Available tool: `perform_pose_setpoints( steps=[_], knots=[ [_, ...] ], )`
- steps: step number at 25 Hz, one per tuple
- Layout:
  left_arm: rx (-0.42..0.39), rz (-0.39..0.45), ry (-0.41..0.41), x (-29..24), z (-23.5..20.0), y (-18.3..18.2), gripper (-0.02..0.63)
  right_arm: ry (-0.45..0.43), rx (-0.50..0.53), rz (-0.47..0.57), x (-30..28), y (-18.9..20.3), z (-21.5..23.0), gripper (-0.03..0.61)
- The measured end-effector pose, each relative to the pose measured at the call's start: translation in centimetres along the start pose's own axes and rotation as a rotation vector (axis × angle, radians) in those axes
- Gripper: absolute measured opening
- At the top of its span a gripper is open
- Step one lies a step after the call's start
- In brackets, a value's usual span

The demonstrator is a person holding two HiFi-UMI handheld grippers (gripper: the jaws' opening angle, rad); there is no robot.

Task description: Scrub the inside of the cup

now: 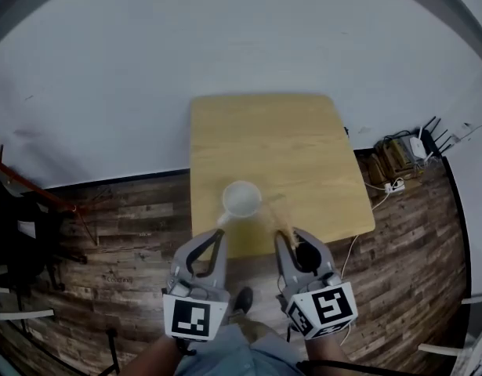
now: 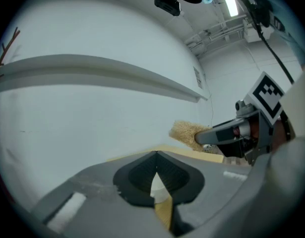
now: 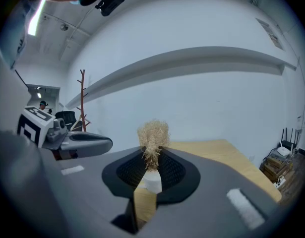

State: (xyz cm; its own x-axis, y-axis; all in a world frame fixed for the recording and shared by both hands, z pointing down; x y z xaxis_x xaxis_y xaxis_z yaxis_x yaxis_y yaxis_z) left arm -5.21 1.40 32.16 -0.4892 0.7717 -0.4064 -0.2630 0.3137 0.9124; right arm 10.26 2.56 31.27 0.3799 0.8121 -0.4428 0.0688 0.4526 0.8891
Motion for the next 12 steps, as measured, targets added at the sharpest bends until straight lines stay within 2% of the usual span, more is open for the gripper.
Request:
perform_pose_setpoints(
  steps=[6, 10, 12],
  knots=[
    [0.044, -0.024, 0.082, -3.7, -2.2, 4.9, 0.035, 0.004, -0.002, -0.066, -3.0, 1.0, 0.8, 0.058],
    [-0.001, -0.015, 0.131, -6.0, -2.7, 7.9, 0.141, -0.004, 0.003, -0.091, -4.2, 1.8, 1.0, 0.058],
    [-0.009, -0.012, 0.145, -7.1, -3.0, 9.1, 0.158, -0.009, 0.01, -0.101, -4.6, 2.1, 0.9, 0.058]
  ],
)
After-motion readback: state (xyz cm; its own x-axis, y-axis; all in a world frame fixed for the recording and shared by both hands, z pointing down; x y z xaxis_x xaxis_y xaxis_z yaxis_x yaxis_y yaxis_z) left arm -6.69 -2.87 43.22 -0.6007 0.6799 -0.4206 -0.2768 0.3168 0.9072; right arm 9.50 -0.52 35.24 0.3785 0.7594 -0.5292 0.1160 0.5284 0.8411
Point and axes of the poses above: the fingertips, and each gripper's own axes: x backward along the fingers, z to its right, y out of its underside, the point moved 5 cm from there along x, backward along the fingers, and after that the axes turned 13 degrees about -z, right-handed, at the moved point
